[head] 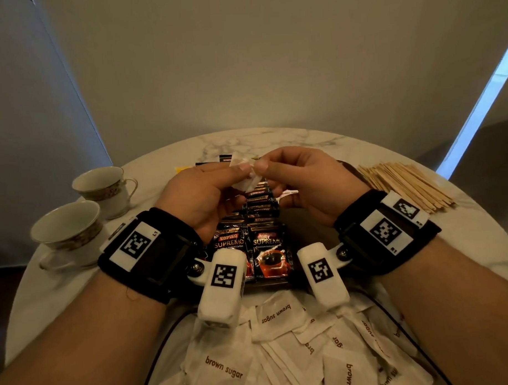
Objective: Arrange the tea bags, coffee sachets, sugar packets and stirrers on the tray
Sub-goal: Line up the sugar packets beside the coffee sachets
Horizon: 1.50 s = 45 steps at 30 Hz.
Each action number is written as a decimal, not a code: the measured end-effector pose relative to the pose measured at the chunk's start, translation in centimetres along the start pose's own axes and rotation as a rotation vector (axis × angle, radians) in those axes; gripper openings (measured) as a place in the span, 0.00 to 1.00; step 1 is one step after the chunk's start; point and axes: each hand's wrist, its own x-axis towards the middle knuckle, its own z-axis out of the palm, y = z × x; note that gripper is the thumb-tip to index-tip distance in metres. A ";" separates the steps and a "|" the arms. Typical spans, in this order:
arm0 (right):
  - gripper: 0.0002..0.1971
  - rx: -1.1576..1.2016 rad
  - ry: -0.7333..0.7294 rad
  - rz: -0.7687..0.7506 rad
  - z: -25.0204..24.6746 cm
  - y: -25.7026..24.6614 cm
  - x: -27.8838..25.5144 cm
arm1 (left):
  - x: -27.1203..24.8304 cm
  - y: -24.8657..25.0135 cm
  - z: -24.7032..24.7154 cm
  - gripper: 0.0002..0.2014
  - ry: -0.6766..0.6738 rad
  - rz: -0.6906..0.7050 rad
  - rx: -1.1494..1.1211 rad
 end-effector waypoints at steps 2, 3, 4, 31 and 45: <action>0.12 0.000 -0.031 -0.023 0.3 0.2 -0.2 | -0.3 0.1 0.0 0.05 -0.045 0.011 0.011; 0.08 0.022 -0.031 -0.032 0.4 0.2 -0.2 | -0.3 0.1 0.1 0.04 -0.063 0.009 0.012; 0.05 0.061 -0.024 -0.032 0.4 0.2 -0.2 | -0.3 0.1 0.1 0.04 -0.071 0.007 0.013; 0.08 0.051 0.060 0.115 0.0 0.4 -0.4 | -0.1 0.3 -0.5 0.18 -0.096 0.255 0.031; 0.07 0.212 0.136 0.061 -0.4 0.4 0.2 | 0.4 0.2 -0.8 0.17 -0.075 0.208 0.048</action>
